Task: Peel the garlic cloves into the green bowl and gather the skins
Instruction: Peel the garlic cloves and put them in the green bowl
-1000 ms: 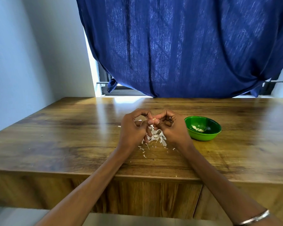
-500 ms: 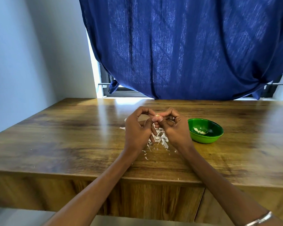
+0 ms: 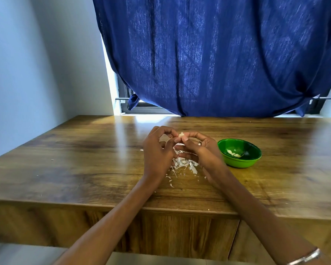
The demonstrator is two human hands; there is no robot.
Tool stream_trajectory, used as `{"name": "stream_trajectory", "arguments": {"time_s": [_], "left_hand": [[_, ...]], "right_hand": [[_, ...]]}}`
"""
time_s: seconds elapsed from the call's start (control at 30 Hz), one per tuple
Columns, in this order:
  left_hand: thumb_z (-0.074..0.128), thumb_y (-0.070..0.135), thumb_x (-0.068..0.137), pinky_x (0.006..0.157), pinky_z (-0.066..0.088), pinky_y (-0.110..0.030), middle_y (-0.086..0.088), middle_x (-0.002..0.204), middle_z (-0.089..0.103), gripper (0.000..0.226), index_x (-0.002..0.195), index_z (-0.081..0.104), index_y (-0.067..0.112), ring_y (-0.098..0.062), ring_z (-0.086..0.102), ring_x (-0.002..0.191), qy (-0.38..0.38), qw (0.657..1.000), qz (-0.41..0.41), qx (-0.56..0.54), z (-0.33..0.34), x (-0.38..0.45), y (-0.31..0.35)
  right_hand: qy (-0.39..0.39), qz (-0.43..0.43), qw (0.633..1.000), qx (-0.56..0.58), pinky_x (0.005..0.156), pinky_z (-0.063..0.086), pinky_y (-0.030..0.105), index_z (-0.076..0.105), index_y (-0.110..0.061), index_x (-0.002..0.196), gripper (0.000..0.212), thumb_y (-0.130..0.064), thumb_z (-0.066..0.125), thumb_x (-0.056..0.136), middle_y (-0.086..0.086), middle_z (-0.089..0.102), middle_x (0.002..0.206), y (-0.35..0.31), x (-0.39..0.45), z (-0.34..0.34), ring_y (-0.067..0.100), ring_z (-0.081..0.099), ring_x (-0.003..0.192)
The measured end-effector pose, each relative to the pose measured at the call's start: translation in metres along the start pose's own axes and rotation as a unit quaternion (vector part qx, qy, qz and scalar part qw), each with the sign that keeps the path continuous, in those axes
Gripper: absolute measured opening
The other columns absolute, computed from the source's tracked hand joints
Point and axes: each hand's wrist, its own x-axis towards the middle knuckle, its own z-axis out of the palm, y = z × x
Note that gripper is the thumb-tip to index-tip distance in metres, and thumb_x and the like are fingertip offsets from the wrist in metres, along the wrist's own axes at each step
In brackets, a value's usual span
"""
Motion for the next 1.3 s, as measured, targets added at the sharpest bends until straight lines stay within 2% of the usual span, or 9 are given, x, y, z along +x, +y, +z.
{"name": "stream_trajectory", "arguments": {"time_s": [0.07,0.2,0.3,0.4,0.5,0.67,0.93,1.07,1.3], "left_hand": [[0.066,-0.008,0.091,0.041,0.049,-0.023,0.005,0.096,0.065,0.027,0.090,0.068,0.019,-0.023,0.067,0.057,0.003,1.000,-0.006,0.000,0.000,0.001,-0.002],[0.066,-0.002,0.095,0.037,0.052,-0.041,0.003,0.097,0.065,0.016,0.093,0.068,0.014,-0.020,0.065,0.048,-0.007,1.000,0.000,0.008,0.000,0.001,-0.005],[0.066,-0.001,0.096,0.039,0.053,-0.038,0.004,0.096,0.066,0.013,0.094,0.068,0.011,-0.019,0.066,0.048,-0.008,1.000,0.014,0.023,-0.001,0.001,-0.006],[0.062,-0.004,0.097,0.040,0.051,-0.030,0.006,0.095,0.067,0.017,0.094,0.066,0.013,-0.017,0.067,0.050,-0.017,0.998,0.033,0.046,-0.002,0.001,-0.006],[0.061,-0.001,0.098,0.038,0.051,-0.034,0.004,0.092,0.069,0.012,0.094,0.066,0.009,-0.015,0.067,0.050,-0.021,0.999,0.031,0.038,-0.001,-0.001,-0.003],[0.067,0.004,0.097,0.035,0.052,-0.042,0.001,0.086,0.070,0.005,0.096,0.068,0.008,-0.019,0.067,0.049,-0.014,1.000,0.013,-0.005,-0.002,-0.002,0.001],[0.070,0.000,0.093,0.036,0.047,-0.028,-0.003,0.082,0.071,0.008,0.089,0.069,0.007,-0.024,0.061,0.045,0.005,0.995,-0.065,-0.081,-0.001,0.002,0.002],[0.069,0.001,0.094,0.036,0.046,-0.028,0.000,0.080,0.071,0.008,0.089,0.069,0.007,-0.021,0.060,0.043,-0.010,0.996,-0.061,-0.061,0.000,0.002,-0.001],[0.068,0.001,0.095,0.036,0.050,-0.030,-0.002,0.101,0.059,0.006,0.094,0.067,0.007,-0.019,0.062,0.049,-0.030,0.999,0.009,-0.004,0.000,-0.001,-0.003]], "right_hand": [[0.004,-0.007,1.000,-0.021,0.067,0.060,0.025,0.068,-0.004,0.107,0.013,-0.007,0.066,0.095,0.012,0.078,0.099,0.000,0.000,0.000,0.018,0.075,0.088],[0.031,-0.025,0.997,-0.063,0.062,0.057,0.021,0.071,-0.005,0.101,0.010,-0.005,0.070,0.092,0.013,0.078,0.092,0.002,0.001,-0.001,0.012,0.074,0.077],[0.035,-0.049,0.990,-0.125,0.063,0.057,0.020,0.073,-0.001,0.105,0.015,-0.006,0.071,0.091,0.011,0.078,0.091,0.004,0.001,-0.003,0.011,0.074,0.074],[0.039,-0.095,0.977,-0.189,0.065,0.058,0.021,0.078,-0.013,0.101,0.011,-0.013,0.071,0.093,0.002,0.079,0.087,0.005,-0.001,-0.004,0.012,0.074,0.073],[0.063,-0.123,0.965,-0.222,0.069,0.061,0.031,0.077,-0.030,0.092,0.012,-0.018,0.074,0.091,-0.003,0.078,0.083,0.006,-0.002,-0.008,0.011,0.071,0.067],[0.063,-0.097,0.987,-0.116,0.075,0.062,0.030,0.079,-0.009,0.100,0.015,-0.014,0.078,0.086,0.007,0.079,0.088,0.004,-0.002,-0.008,0.018,0.076,0.076],[0.043,0.002,0.999,0.031,0.067,0.059,0.020,0.071,0.003,0.097,0.009,-0.003,0.068,0.092,0.018,0.077,0.086,-0.004,-0.002,-0.003,0.018,0.076,0.074],[0.025,0.000,1.000,0.000,0.073,0.061,0.022,0.070,-0.004,0.100,0.015,-0.004,0.055,0.100,0.021,0.076,0.092,-0.002,-0.001,-0.001,0.020,0.076,0.077],[0.036,-0.047,0.994,-0.087,0.068,0.057,0.018,0.074,-0.004,0.093,0.006,0.000,0.071,0.089,0.013,0.077,0.086,0.003,0.000,-0.007,0.012,0.073,0.072]]}}
